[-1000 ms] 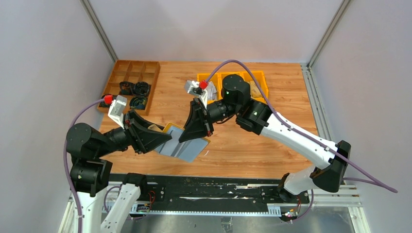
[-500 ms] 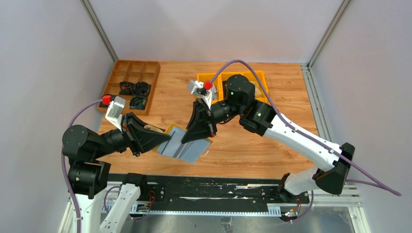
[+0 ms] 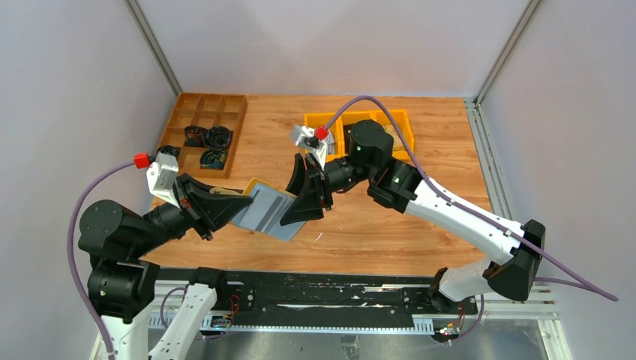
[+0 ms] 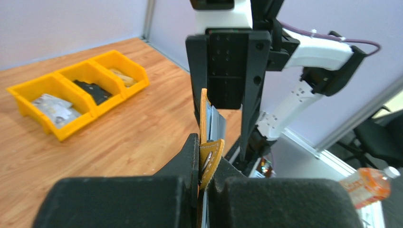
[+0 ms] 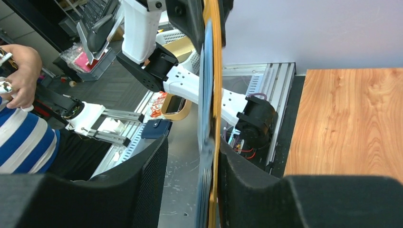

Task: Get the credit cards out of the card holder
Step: Remove the credit card from the card holder.

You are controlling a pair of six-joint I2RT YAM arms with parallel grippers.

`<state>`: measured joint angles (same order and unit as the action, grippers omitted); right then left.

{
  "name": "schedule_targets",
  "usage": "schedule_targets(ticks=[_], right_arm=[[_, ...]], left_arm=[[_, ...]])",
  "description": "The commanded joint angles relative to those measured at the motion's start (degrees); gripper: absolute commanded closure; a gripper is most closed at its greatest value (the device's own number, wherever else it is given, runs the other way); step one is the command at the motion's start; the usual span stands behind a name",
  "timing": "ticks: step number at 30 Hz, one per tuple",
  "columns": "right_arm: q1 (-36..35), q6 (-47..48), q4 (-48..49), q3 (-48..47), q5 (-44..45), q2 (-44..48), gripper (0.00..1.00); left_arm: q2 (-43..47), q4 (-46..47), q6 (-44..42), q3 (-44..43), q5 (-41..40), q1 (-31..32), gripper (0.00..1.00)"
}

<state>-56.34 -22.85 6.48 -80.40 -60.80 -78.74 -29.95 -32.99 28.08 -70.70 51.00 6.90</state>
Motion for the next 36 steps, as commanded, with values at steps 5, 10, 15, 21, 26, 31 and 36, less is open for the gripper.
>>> schedule_targets(ticks=[5, 10, 15, 21, 26, 31, 36], right_arm=[[-0.1, -4.6, 3.5, 4.6, -1.2, 1.5, 0.52], [0.9, -2.9, -3.1, 2.8, 2.0, 1.5, 0.73], [1.0, -3.0, -8.7, -1.2, 8.8, -0.8, 1.00], [1.0, -4.0, -10.2, -2.3, 14.6, -3.0, 1.00], [1.0, -3.6, -10.6, -2.7, 15.5, -3.6, 1.00], [0.9, -3.1, -9.8, -2.8, 14.2, -2.7, 1.00], [0.9, -2.0, -11.3, -3.3, 15.1, -2.6, 1.00]], left_arm=[[-1.9, -4.2, -6.7, -2.8, -11.2, 0.0, 1.00], [-1.8, -3.6, -6.2, -2.8, -11.1, 0.0, 1.00], [-0.3, 1.5, -0.6, 1.8, -5.2, 0.0, 1.00], [0.8, 5.7, 5.0, 5.1, -0.9, 0.0, 1.00], [0.8, 5.9, 4.8, 4.6, 0.6, 0.0, 1.00], [1.3, 3.2, 1.7, 4.1, -2.0, 0.0, 1.00], [1.0, 3.4, 2.3, 3.3, -2.3, 0.0, 1.00]])
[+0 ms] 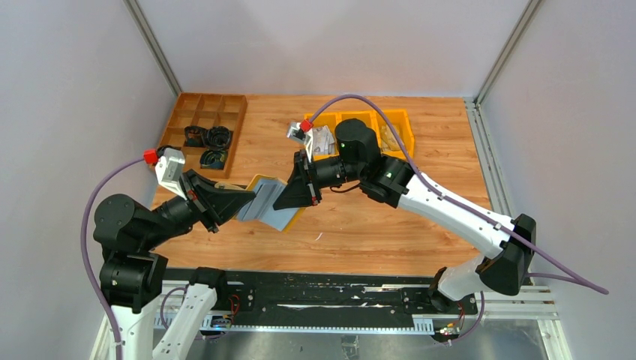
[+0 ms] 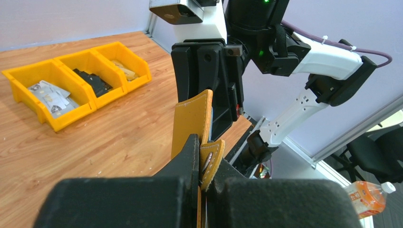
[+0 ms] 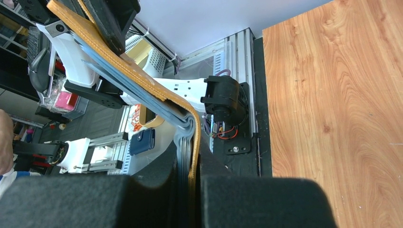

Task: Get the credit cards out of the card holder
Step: Remove the credit card from the card holder.

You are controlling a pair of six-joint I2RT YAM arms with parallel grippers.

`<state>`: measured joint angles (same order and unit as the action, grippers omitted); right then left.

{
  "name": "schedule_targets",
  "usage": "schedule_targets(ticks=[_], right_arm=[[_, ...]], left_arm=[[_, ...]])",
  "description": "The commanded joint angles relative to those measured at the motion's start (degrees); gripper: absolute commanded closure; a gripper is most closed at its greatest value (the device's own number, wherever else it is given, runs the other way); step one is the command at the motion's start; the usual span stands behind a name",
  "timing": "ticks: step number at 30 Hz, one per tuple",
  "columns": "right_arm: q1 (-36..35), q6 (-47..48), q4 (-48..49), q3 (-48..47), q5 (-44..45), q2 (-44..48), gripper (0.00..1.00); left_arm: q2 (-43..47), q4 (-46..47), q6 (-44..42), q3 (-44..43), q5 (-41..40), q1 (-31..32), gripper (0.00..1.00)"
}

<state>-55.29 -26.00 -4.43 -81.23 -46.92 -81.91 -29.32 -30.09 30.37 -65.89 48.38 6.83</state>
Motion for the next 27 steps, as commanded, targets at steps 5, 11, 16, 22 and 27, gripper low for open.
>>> schedule_targets(ticks=[5, 11, 16, 22, 27], right_arm=[[-0.2, 0.7, -1.5, -2.8, 3.1, -0.5, 1.00], [-0.2, 0.7, -0.1, -1.8, 2.5, -0.4, 1.00], [-0.1, 0.5, -0.3, -2.5, 3.3, -1.1, 1.00], [-0.1, -1.6, -0.9, -5.7, 7.3, -5.1, 1.00], [0.0, -2.3, 0.1, -7.2, 7.4, -8.0, 1.00]], left_arm=[[-0.6, -2.7, -1.4, -3.3, 0.2, 0.0, 1.00], [0.1, -6.2, -6.1, -4.5, -5.1, 0.0, 1.00], [-0.1, -6.7, -4.9, -3.8, -5.5, 0.0, 1.00], [-0.3, -8.4, -4.5, -1.3, -10.3, 0.0, 1.00], [-0.6, -6.0, -1.5, 0.6, -8.5, 0.0, 1.00]])
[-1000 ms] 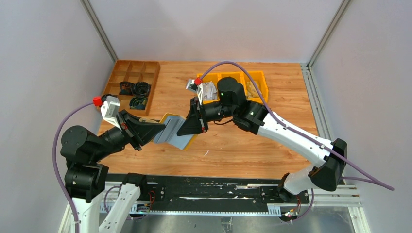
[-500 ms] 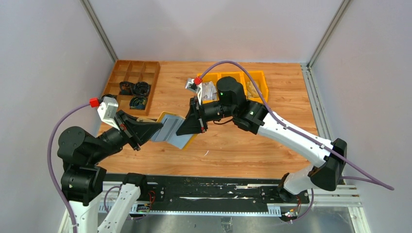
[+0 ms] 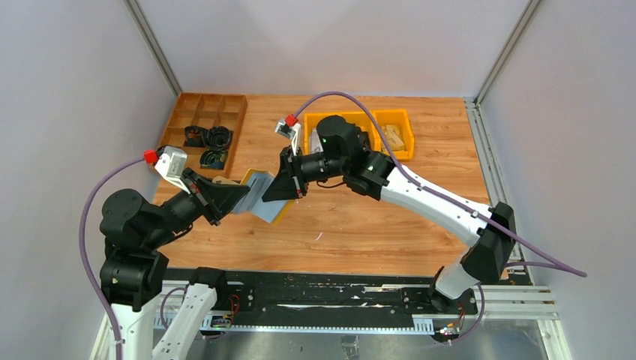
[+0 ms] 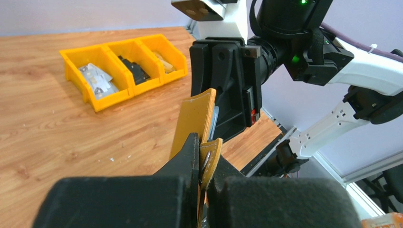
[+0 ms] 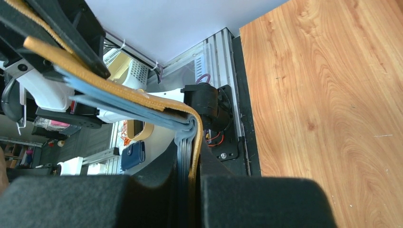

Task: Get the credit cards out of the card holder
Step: Remove the credit card from the card holder.

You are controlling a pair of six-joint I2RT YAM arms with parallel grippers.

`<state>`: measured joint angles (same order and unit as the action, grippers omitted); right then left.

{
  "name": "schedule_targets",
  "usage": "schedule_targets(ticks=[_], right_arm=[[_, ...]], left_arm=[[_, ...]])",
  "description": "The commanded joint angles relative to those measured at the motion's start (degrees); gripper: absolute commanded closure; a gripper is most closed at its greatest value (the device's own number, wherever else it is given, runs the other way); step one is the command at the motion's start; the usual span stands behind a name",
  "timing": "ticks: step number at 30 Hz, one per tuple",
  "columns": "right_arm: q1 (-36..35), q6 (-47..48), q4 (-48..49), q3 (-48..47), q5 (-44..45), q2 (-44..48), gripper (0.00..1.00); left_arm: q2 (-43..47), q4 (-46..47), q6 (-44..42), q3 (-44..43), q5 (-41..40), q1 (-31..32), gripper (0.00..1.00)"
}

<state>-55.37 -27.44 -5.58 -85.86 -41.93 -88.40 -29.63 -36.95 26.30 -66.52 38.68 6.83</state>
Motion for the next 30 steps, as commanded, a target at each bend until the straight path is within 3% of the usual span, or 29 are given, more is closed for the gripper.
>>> schedule_targets(ticks=[1, 16, 20, 26, 28, 30], right_arm=[[0.1, -0.9, 1.5, -2.5, 2.7, -1.7, 1.00], [1.1, -0.9, 3.0, -2.7, 2.2, -2.1, 1.00], [1.7, -0.5, 2.6, -1.9, 1.7, -1.0, 1.00], [1.8, -0.2, 3.7, 0.1, -0.8, 0.8, 1.00], [1.8, -1.4, 6.7, 1.4, -2.5, 1.4, 1.00], [1.8, -2.2, 9.2, 2.3, -4.4, 1.8, 1.00]], left_arm=[[-0.4, 0.9, 2.6, 1.4, 1.6, 0.0, 1.00], [0.0, 3.4, 4.7, 4.2, 10.2, 0.0, 1.00], [0.0, -0.4, -1.3, 1.5, 2.6, 0.0, 1.00], [3.5, -0.6, -11.8, 1.1, -21.7, 0.0, 1.00], [4.6, 0.6, -12.4, 2.1, -23.7, 0.0, 0.98], [5.3, 0.8, -11.3, 3.1, -20.5, 0.0, 0.89]])
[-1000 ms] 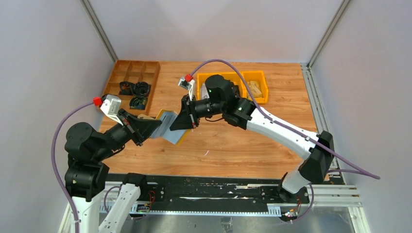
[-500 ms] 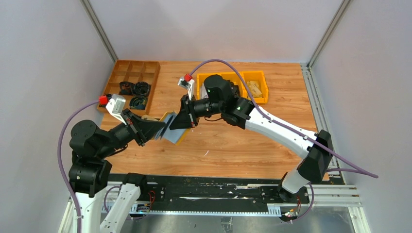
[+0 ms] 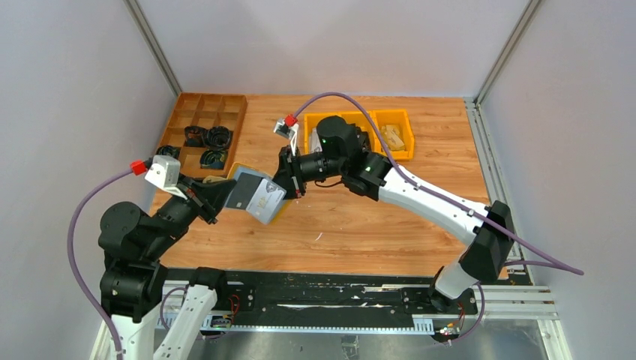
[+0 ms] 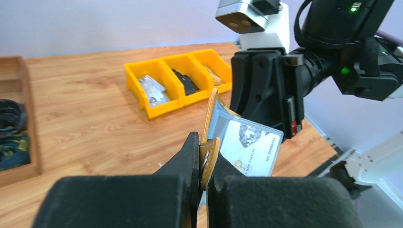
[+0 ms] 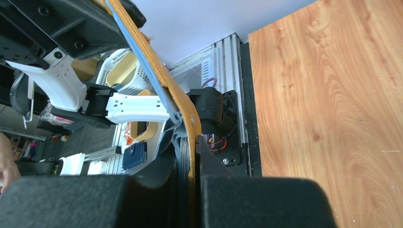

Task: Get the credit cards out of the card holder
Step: Remove the credit card from the card holder.

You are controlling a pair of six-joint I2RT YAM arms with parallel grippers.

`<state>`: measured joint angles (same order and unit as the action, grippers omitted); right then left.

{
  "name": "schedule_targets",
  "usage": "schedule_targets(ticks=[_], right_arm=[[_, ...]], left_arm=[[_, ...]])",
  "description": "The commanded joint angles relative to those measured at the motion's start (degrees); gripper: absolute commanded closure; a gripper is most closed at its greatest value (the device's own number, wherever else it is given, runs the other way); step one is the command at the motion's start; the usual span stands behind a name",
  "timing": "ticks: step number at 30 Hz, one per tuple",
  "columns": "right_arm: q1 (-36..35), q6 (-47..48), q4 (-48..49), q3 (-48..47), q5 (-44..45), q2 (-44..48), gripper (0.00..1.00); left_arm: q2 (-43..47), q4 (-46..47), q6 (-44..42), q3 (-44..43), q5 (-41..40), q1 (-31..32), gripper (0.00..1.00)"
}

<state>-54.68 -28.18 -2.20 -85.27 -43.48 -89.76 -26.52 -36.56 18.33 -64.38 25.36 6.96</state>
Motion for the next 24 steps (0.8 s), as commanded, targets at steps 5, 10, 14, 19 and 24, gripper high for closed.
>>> schedule_targets(ticks=[5, 10, 14, 19, 24], right_arm=[[1.1, -1.2, 7.6, 2.4, -6.3, 4.5, 1.00], [1.1, 1.4, 5.7, 2.2, -8.7, 5.9, 1.00], [1.1, 3.3, 3.5, 1.8, -10.7, 6.7, 1.00], [0.8, 5.1, 4.5, 2.4, -13.4, 8.1, 1.00], [0.6, 3.9, 7.8, 3.1, -15.4, 8.5, 1.00]], left_arm=[[2.1, 0.4, -0.1, 2.2, 4.6, -0.1, 0.59], [1.3, 0.7, 2.2, 2.3, 12.9, -0.1, 0.47], [0.0, -0.4, 2.4, 1.9, 14.0, -0.1, 0.44], [-1.5, 2.7, 8.7, 2.1, 17.5, -0.1, 0.43], [-3.8, 9.0, 16.6, 2.8, 17.7, -0.1, 0.48]])
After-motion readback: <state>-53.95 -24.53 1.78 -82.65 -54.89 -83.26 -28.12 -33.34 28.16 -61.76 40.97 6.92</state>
